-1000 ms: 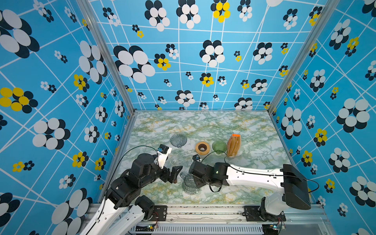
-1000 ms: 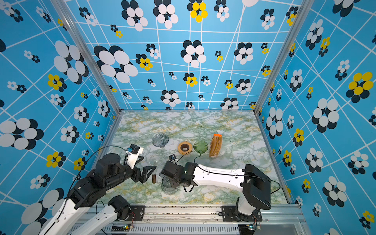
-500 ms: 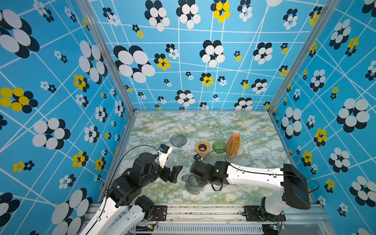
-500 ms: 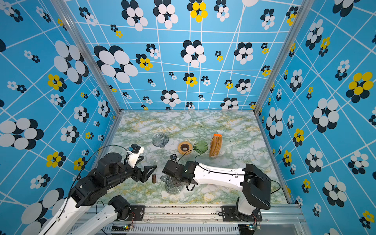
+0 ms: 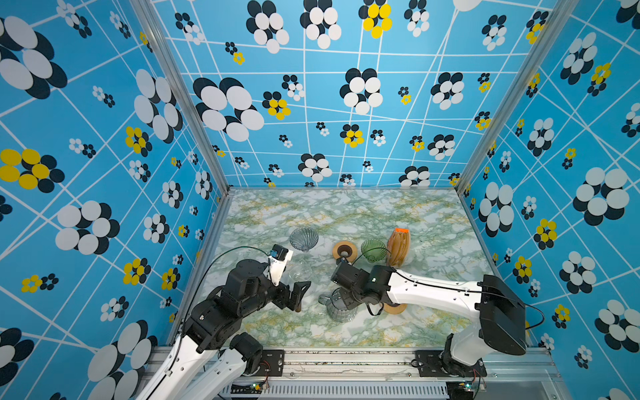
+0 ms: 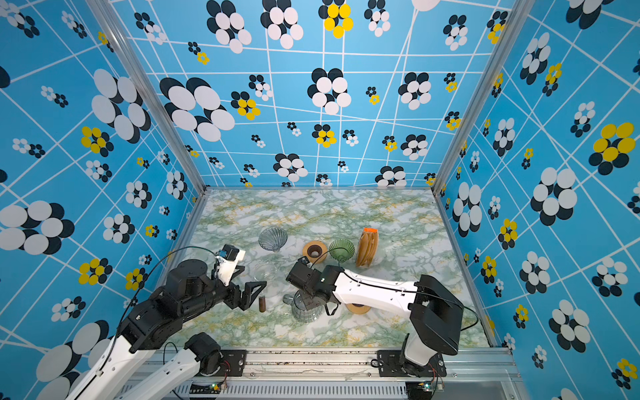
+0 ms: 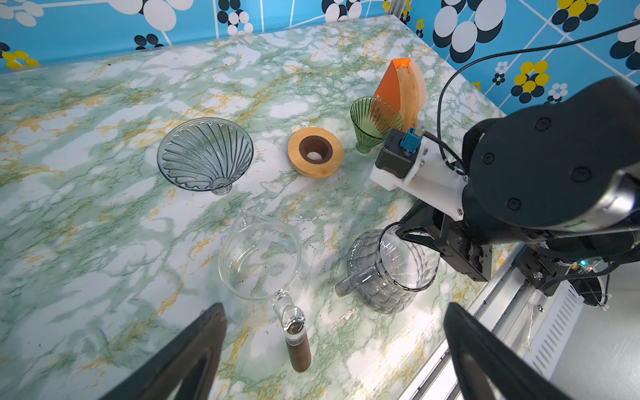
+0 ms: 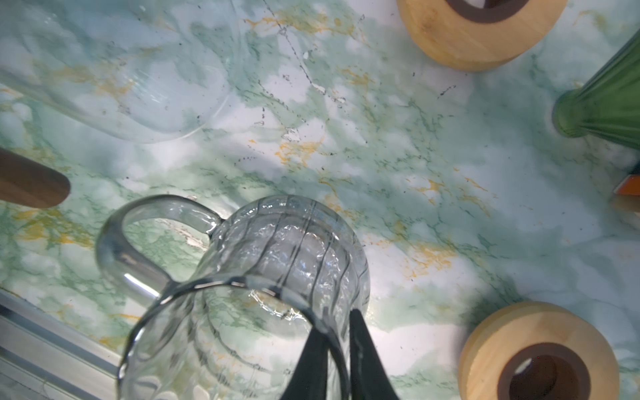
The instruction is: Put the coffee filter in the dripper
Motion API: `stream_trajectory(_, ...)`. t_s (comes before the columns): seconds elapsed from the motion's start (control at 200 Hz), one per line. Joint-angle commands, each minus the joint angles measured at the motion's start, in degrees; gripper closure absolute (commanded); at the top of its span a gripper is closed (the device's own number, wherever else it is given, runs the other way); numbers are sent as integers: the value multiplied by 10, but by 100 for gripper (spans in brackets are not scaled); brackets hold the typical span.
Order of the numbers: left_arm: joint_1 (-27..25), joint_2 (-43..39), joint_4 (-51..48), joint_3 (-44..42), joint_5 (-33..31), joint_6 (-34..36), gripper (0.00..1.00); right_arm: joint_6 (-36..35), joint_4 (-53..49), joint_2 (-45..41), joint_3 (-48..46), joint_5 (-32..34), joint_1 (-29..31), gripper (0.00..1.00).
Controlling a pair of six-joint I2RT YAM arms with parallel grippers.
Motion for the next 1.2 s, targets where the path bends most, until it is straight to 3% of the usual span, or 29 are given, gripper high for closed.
stream_trajectory(0.0, 6, 2, 0, -6, -5, 5, 1, -23, -19, -17, -10, -1, -13, 85)
stream_trajectory(0.645, 6, 23, -1, -6, -3, 0, 1, -49, 0, -27, -29, 1, -63, 85)
stream_trajectory(1.195, 7, 28, 3, -7, 6, -1, 1, -43, 15, -56, -35, -5, -63, 82)
